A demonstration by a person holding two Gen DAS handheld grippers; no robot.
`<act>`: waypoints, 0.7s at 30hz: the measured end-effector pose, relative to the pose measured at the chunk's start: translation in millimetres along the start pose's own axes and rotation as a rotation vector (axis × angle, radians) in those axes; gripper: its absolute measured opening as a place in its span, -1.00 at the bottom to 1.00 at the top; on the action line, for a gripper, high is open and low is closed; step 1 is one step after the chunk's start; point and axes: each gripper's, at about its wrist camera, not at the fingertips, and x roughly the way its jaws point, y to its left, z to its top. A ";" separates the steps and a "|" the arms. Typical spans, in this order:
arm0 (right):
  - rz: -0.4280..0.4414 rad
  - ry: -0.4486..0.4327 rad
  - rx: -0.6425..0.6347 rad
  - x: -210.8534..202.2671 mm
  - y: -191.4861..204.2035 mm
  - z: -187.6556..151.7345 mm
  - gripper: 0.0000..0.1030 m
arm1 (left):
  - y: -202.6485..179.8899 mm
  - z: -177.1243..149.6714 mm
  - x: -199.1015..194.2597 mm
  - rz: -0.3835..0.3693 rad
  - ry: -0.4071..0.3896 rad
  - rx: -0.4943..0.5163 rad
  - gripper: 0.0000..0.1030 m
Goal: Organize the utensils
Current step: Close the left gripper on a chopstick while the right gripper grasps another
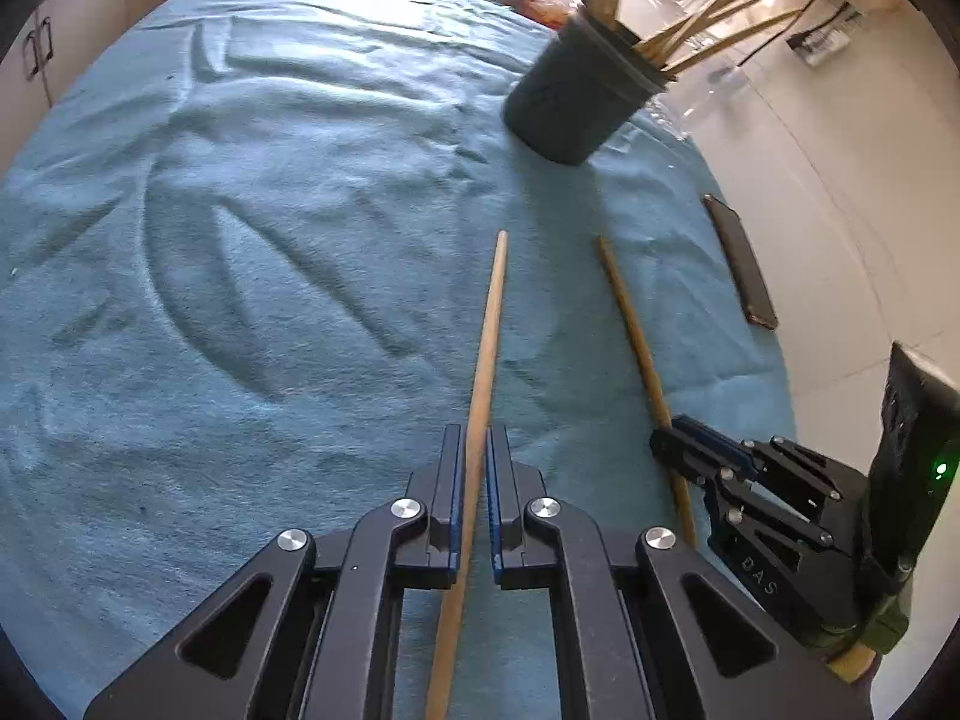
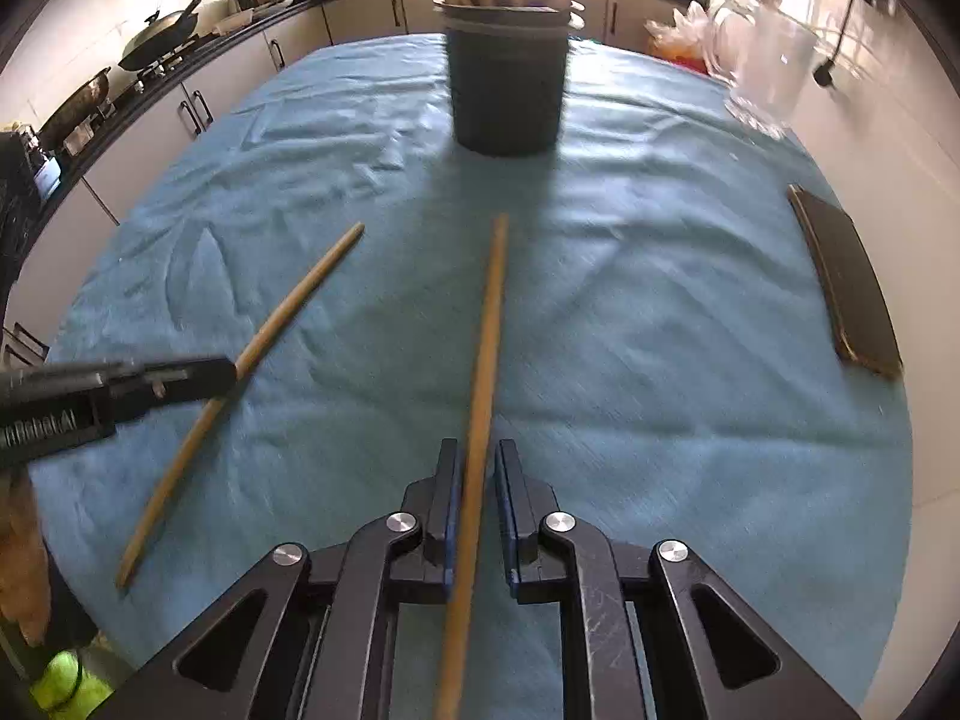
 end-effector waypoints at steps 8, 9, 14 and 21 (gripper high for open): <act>0.000 0.003 0.037 8.7 -22.1 20.1 -0.38 | -19.5 28.7 22.5 0.141 -0.018 0.116 -0.56; 0.001 0.007 0.033 11.6 -23.6 26.2 -0.38 | -21.8 32.9 25.2 0.152 -0.027 0.137 -0.56; 0.004 0.030 0.008 28.9 -23.0 62.9 -0.42 | -22.6 51.2 33.2 0.156 0.002 0.153 -0.56; -0.002 0.033 0.015 44.1 -22.9 94.7 -0.59 | -26.5 58.4 37.0 0.146 -0.018 0.179 -0.45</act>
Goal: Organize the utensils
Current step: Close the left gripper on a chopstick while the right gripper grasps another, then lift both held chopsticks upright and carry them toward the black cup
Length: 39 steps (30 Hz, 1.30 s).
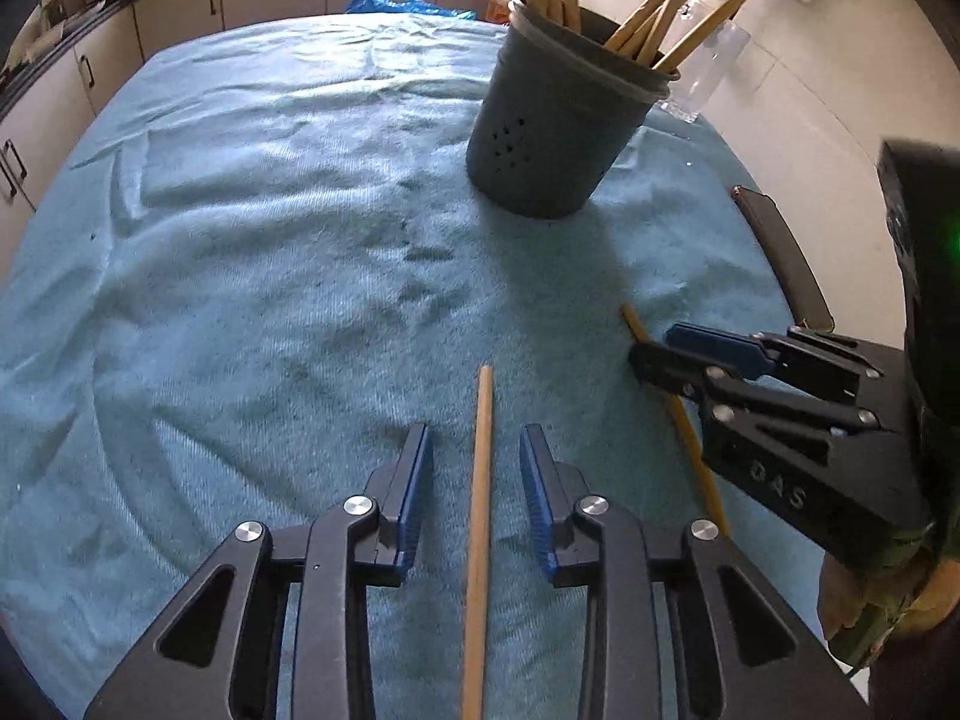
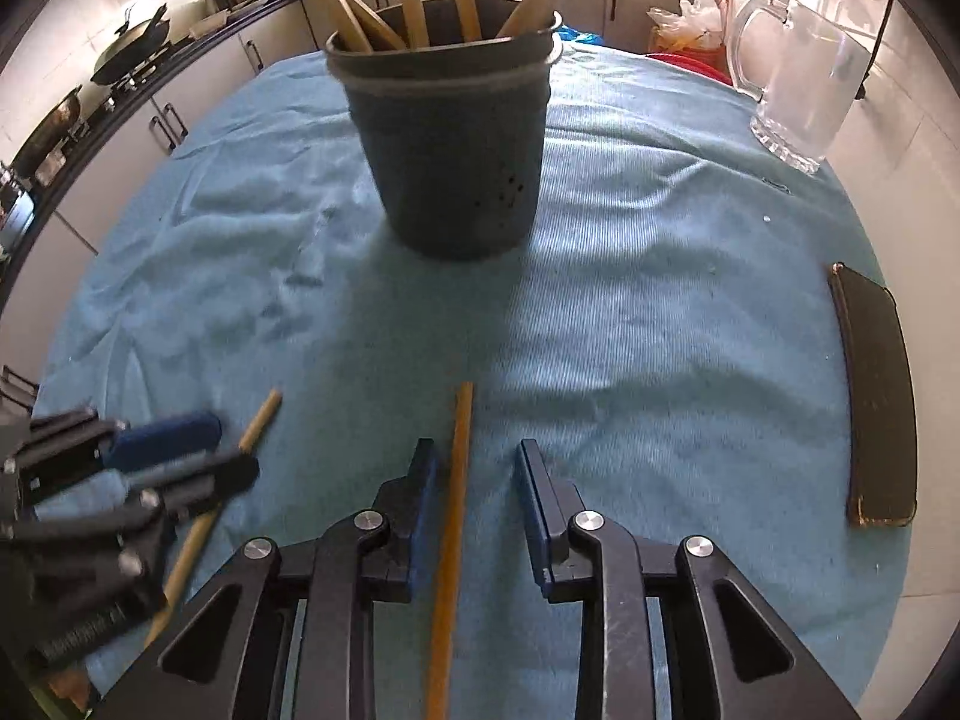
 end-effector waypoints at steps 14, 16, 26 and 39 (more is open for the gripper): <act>0.108 -0.195 0.114 -54.8 -14.5 0.0 -0.88 | -1.4 -0.8 -48.8 -0.025 -0.147 0.014 -0.91; 0.108 -0.242 0.113 -73.0 -12.4 -1.6 -0.88 | -6.2 -4.0 -69.7 -0.022 -0.196 0.027 -0.91; 0.084 -0.438 0.069 -157.6 6.3 -32.7 -0.88 | -22.3 -31.8 -149.3 0.003 -0.376 0.070 -0.91; 0.085 -0.531 0.032 -215.2 21.7 -85.0 -0.88 | -33.0 -88.9 -213.5 0.029 -0.504 0.089 -0.91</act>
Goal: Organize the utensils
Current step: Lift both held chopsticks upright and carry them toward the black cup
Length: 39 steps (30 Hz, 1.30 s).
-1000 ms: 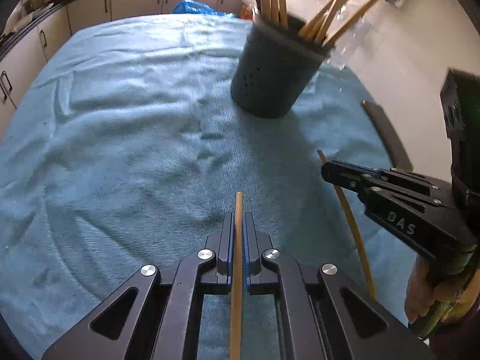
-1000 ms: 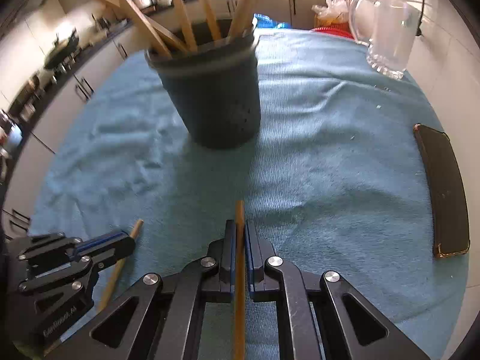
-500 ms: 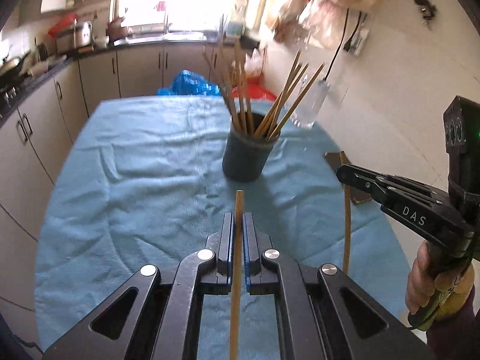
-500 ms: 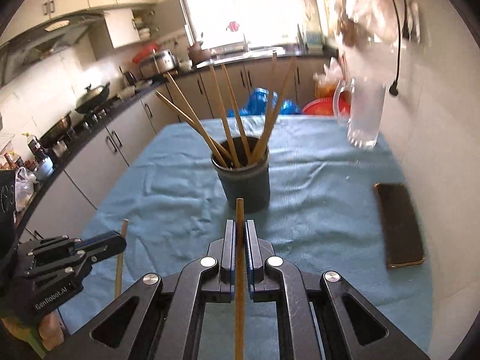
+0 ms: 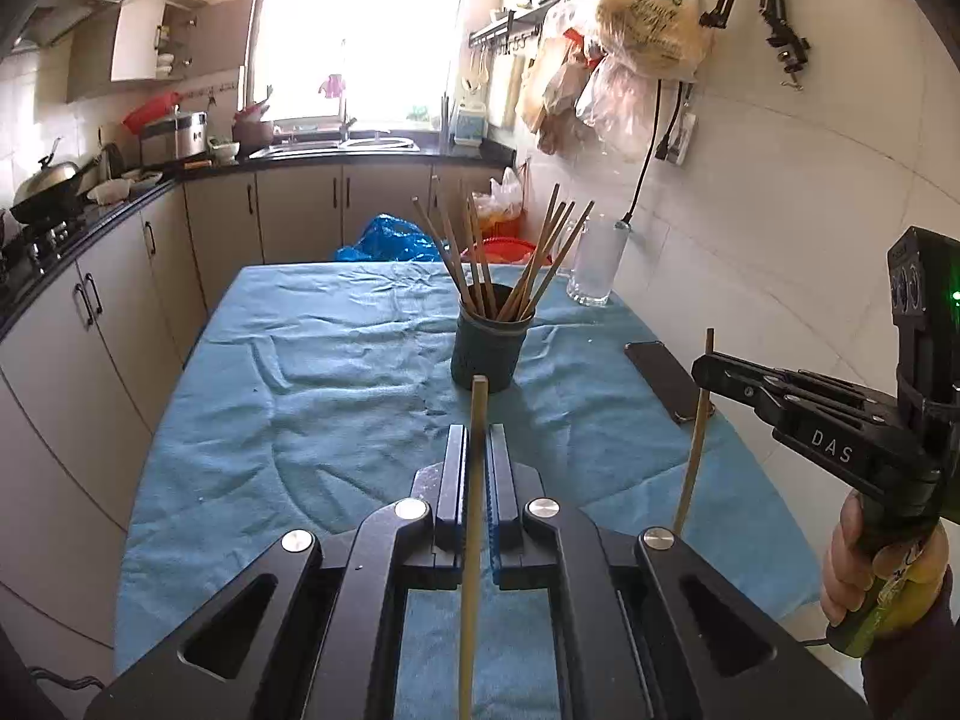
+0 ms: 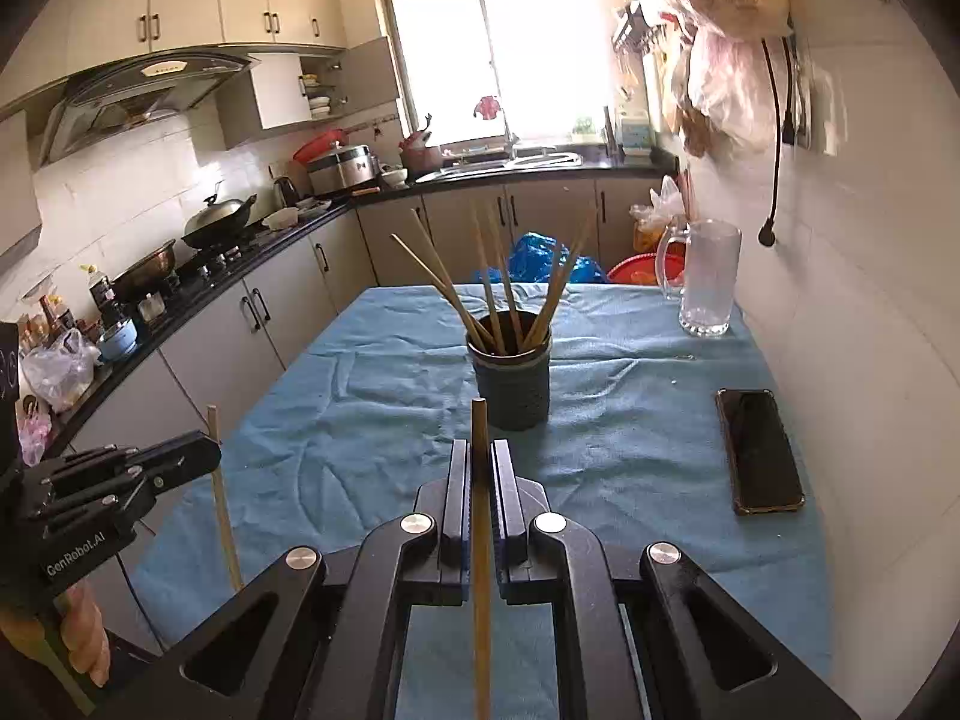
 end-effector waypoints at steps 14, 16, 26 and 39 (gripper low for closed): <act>0.020 -0.035 -0.034 -32.3 20.2 -8.8 -0.88 | -1.9 -13.1 0.3 0.013 0.039 0.018 -0.85; 0.018 -0.025 -0.025 -29.0 17.4 -7.4 -0.88 | 5.2 -14.2 33.4 0.017 0.124 0.002 -0.68; 0.007 0.211 0.081 73.5 -29.6 25.0 -0.87 | 33.5 -30.6 203.4 0.098 0.485 -0.022 -0.44; -0.016 0.455 0.172 189.6 -69.2 -21.2 -0.88 | 31.1 -27.2 231.7 0.091 0.523 0.043 -0.90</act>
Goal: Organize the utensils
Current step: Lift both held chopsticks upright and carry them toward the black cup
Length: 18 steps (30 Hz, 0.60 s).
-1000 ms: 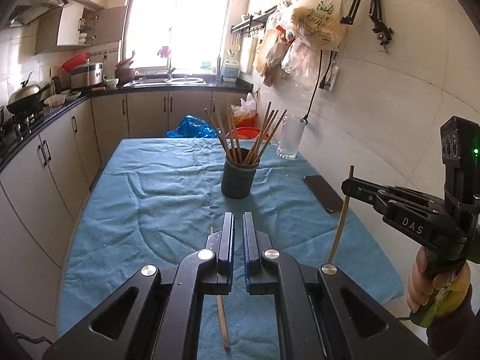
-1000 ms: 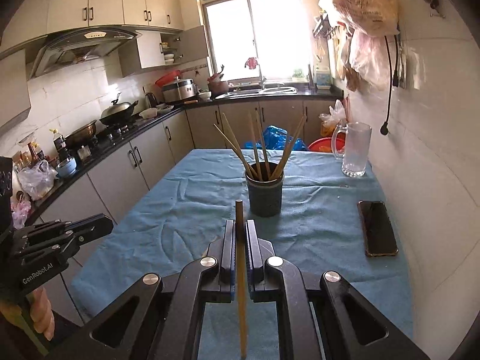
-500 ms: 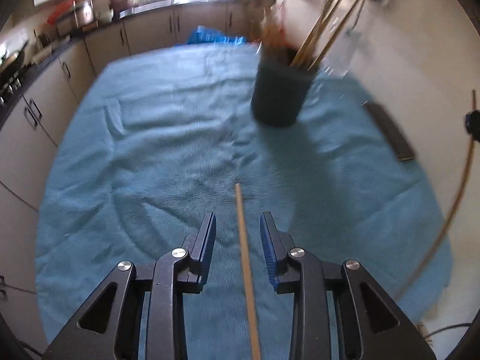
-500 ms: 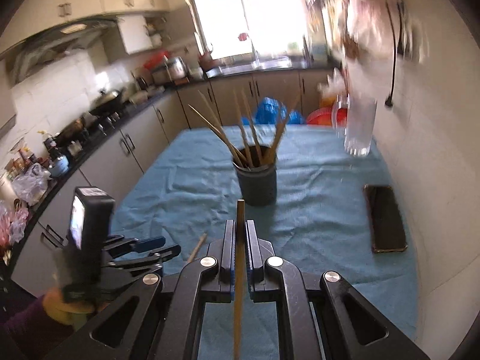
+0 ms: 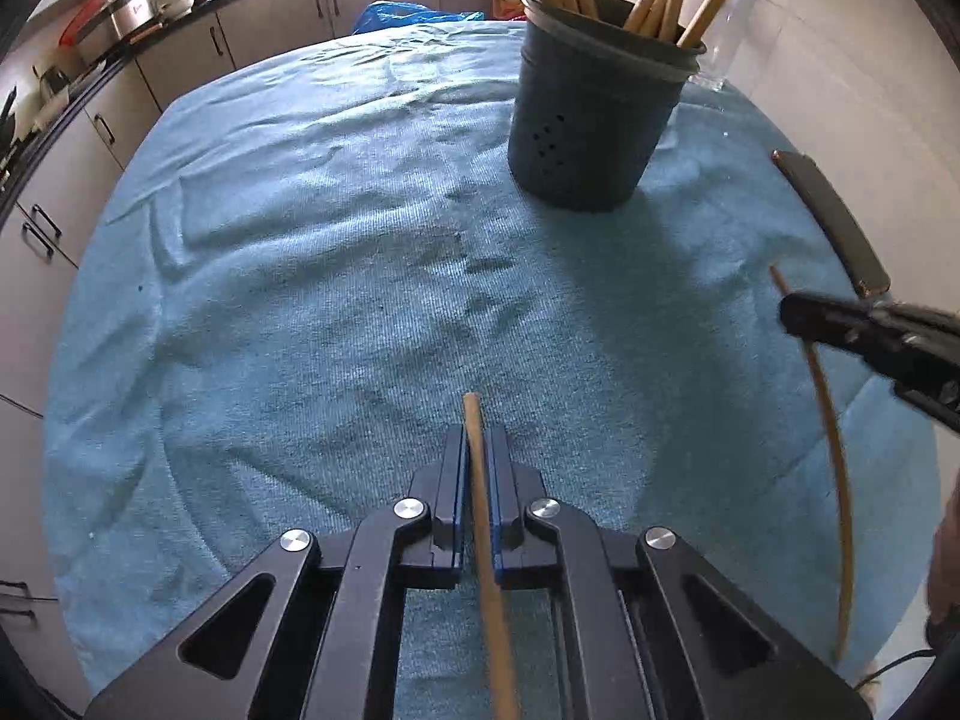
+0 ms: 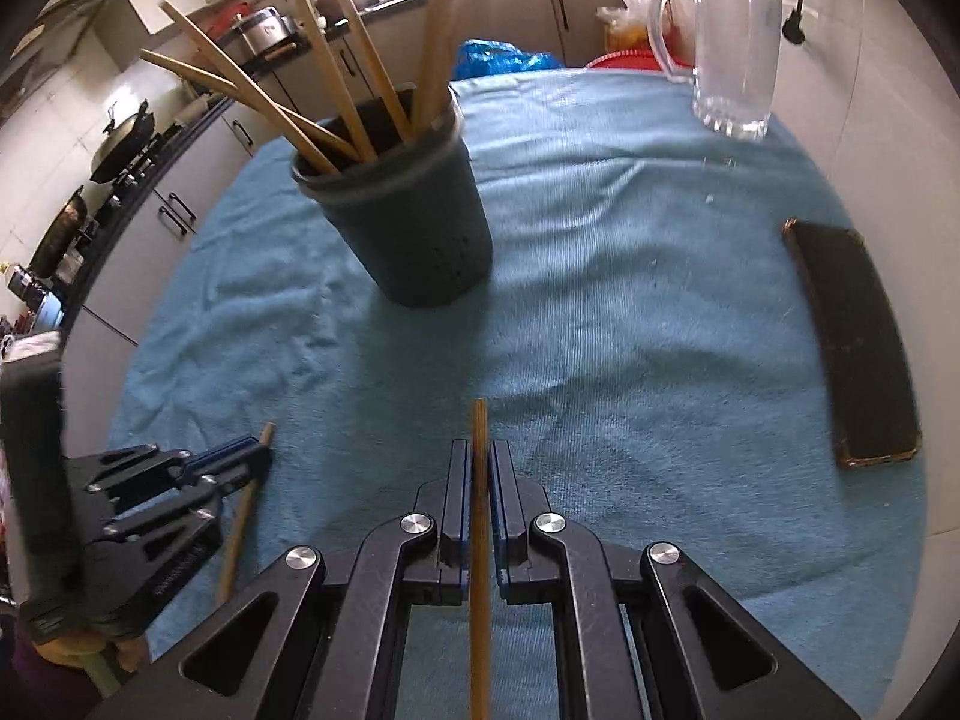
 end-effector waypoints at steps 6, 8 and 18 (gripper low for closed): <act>-0.001 -0.015 0.003 2.0 -1.6 -3.0 -0.88 | 8.9 -3.1 -16.4 -0.033 -0.053 -0.060 -0.91; -0.002 -0.041 -0.002 -6.4 -0.5 -4.4 -0.88 | 6.4 -6.4 -28.3 -0.034 -0.081 -0.056 -0.90; 0.021 -0.218 -0.024 -75.3 13.0 -13.4 -0.88 | -10.2 -17.3 -121.2 -0.025 -0.319 -0.018 -0.90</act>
